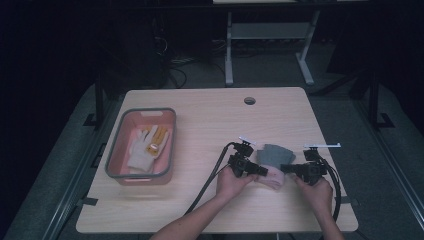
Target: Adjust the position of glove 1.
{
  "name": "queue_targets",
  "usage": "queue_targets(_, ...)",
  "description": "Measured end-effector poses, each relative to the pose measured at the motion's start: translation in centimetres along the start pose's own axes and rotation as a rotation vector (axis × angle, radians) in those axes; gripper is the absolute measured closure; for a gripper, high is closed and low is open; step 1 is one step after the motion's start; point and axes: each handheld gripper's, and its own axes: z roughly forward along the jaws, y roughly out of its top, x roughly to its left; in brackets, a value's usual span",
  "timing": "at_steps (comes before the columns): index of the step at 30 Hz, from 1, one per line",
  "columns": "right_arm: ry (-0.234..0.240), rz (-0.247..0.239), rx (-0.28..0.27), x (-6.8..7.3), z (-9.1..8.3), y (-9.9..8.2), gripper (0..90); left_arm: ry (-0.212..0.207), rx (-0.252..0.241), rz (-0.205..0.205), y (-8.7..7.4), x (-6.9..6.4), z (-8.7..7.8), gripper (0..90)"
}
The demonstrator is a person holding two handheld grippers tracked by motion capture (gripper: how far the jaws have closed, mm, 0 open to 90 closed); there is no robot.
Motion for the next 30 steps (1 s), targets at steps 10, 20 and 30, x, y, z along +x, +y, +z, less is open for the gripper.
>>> queue_targets(10, 0.005, -0.017, 0.023, 0.9, -0.8, 0.5, 80.1, -0.084, -0.005, -0.05, -0.1, 1.1, -0.5, 67.0)
queue_targets(20, 0.014, -0.032, 0.007, 1.8, -1.3, 1.1, 80.2, -0.077, -0.036, -0.037, 0.2, 0.9, -1.8, 67.4)
queue_targets(30, 0.03, -0.073, -0.012, 3.9, -1.6, 2.5, 80.1, -0.064, -0.072, -0.019, 0.4, 1.0, -4.3, 67.4)
